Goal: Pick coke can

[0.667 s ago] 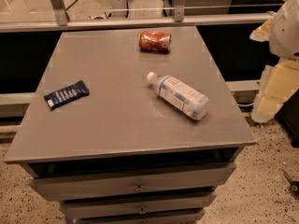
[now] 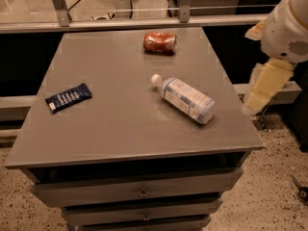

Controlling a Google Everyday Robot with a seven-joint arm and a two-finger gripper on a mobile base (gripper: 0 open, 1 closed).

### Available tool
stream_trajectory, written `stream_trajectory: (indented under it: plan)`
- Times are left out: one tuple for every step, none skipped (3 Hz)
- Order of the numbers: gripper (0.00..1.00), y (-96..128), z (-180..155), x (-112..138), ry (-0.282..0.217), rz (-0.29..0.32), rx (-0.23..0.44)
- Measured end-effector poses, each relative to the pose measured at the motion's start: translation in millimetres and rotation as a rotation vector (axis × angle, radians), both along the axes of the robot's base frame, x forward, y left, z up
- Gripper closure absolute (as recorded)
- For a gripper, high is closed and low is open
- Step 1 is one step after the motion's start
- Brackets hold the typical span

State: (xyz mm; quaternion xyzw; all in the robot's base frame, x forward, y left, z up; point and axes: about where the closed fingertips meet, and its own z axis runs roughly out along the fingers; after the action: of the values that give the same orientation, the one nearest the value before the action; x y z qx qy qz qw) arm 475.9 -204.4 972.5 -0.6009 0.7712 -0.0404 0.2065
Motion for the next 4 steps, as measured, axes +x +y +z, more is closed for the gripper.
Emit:
stream_trajectory:
  plan:
    - [0.00, 13.6, -21.7, 61.4, -0.058, 0.012, 0.059]
    - [0.00, 27.2, -32.3, 140.1, -0.128, 0.005, 0.120]
    - [0.00, 47.6, -28.4, 208.4, -0.171, -0.010, 0.195]
    - [0.00, 45.8, 1.0, 224.4, -0.234, -0.016, 0.221]
